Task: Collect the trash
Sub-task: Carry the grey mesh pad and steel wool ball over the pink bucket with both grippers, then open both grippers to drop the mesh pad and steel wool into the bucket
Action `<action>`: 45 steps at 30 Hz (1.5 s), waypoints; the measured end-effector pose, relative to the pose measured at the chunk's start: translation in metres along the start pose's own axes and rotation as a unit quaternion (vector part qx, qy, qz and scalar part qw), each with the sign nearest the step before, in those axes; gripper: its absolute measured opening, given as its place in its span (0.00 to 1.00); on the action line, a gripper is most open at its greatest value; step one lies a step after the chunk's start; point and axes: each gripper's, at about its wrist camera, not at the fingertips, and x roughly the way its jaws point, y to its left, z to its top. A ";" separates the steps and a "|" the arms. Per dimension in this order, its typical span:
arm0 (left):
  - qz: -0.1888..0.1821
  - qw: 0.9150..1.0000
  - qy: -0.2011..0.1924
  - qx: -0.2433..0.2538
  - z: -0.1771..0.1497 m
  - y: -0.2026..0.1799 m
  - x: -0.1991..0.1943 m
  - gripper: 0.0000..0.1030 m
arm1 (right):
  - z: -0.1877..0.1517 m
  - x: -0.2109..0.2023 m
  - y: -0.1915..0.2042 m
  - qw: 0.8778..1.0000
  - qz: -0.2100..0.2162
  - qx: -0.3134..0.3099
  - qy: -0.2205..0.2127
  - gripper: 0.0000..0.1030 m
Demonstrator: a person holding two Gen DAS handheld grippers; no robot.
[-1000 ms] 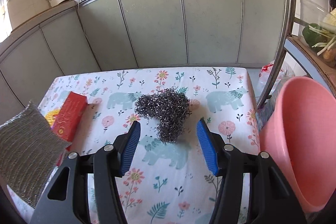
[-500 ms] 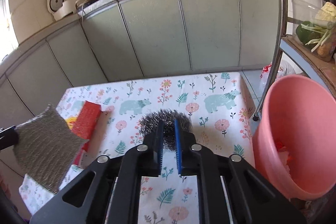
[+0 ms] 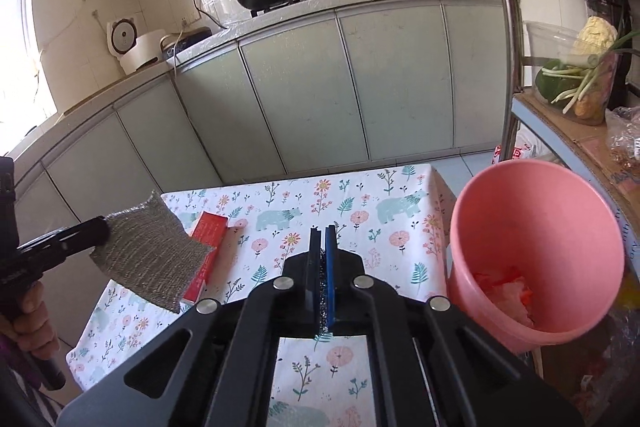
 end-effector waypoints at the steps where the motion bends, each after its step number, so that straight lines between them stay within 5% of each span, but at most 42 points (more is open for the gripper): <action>1: 0.000 1.000 0.000 0.001 0.001 -0.001 0.001 0.03 | 0.001 -0.003 -0.002 1.000 -0.001 0.003 -0.004 0.02; 13: -0.030 0.999 -0.014 0.032 0.035 -0.031 0.032 0.03 | 0.016 -0.036 -0.040 0.996 -0.064 0.020 -0.052 0.02; 24: -0.102 0.990 -0.002 0.098 0.072 -0.110 0.122 0.03 | 0.011 -0.042 -0.111 0.985 -0.146 0.069 -0.064 0.02; 30: -0.127 0.982 0.032 0.134 0.065 -0.156 0.181 0.03 | -0.004 -0.033 -0.143 0.979 -0.171 0.102 -0.050 0.02; 39: -0.107 0.980 0.095 0.140 0.034 -0.171 0.248 0.03 | -0.020 -0.016 -0.164 0.975 -0.185 0.122 -0.030 0.02; 45: -0.092 0.981 0.100 0.136 0.027 -0.162 0.256 0.04 | -0.022 -0.012 -0.166 0.973 -0.191 0.129 -0.025 0.02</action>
